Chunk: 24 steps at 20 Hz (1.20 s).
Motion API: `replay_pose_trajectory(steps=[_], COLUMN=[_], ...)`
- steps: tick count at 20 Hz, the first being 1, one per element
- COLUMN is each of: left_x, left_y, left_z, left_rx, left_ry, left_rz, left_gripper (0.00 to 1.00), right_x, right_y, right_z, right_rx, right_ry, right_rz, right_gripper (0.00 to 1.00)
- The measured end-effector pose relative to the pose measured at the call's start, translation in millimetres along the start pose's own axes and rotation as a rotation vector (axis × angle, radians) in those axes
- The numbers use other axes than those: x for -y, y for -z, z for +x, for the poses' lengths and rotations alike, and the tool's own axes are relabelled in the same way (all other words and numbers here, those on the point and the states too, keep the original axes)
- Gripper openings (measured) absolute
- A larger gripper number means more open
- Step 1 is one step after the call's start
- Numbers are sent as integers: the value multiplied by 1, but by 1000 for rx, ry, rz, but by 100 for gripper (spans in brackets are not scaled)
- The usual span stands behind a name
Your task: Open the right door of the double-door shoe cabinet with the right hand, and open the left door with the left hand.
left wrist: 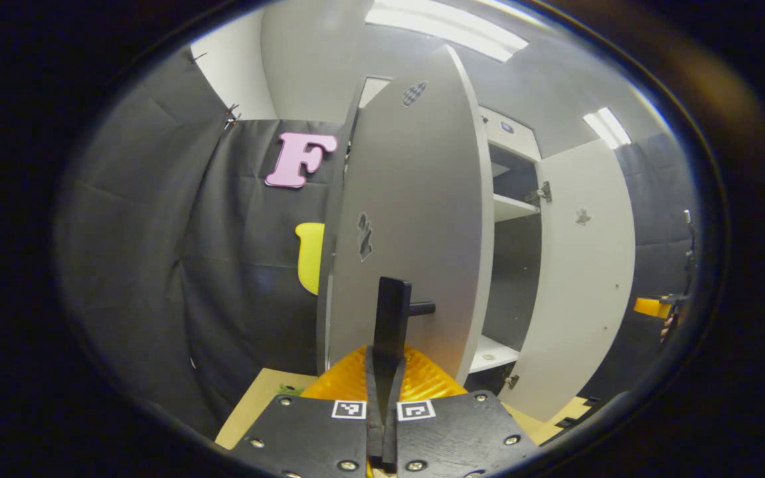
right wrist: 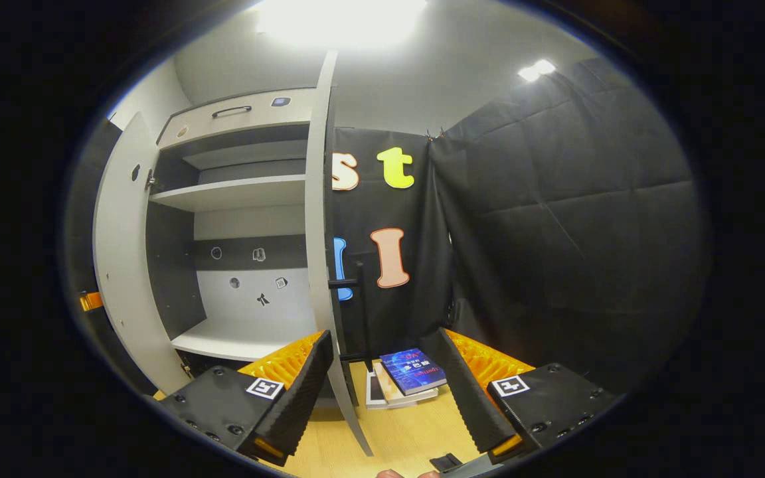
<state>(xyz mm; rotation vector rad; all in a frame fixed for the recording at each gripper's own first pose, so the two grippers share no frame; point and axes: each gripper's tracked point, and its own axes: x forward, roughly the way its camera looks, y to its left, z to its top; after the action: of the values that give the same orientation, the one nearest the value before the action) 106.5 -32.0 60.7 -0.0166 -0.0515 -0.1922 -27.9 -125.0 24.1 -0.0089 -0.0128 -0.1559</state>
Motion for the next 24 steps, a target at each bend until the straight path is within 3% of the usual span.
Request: replay_pose_trajectory(steps=[8,10,13,18,22,24], left_x=[-81,-73,-75,-72,-70,-62], left_y=[-12,-10,-5,-9,-28,-32], left_z=[-20,-22,-20,-37,-54,-60], left_rx=[-10,-12,-29,-26,2,10], left_ry=[-112,-39,-50,-72,-124,-154], left_rz=[60,6,31,62,70,59], left_gripper=[1,2,1,1,1,1], right_x=[2,3,0,-34,-50,-52], right_y=[-11,-7,-6,-21,-32,-28], right_z=[-10,-9,-9,-7,-4,0], right_rx=[29,19,12,11,71,87], right_ry=[7,17,37,-44,-104,-121], right_rz=[78,90,73,6,-102,-91], right_gripper=[98,98,98,98,98,98])
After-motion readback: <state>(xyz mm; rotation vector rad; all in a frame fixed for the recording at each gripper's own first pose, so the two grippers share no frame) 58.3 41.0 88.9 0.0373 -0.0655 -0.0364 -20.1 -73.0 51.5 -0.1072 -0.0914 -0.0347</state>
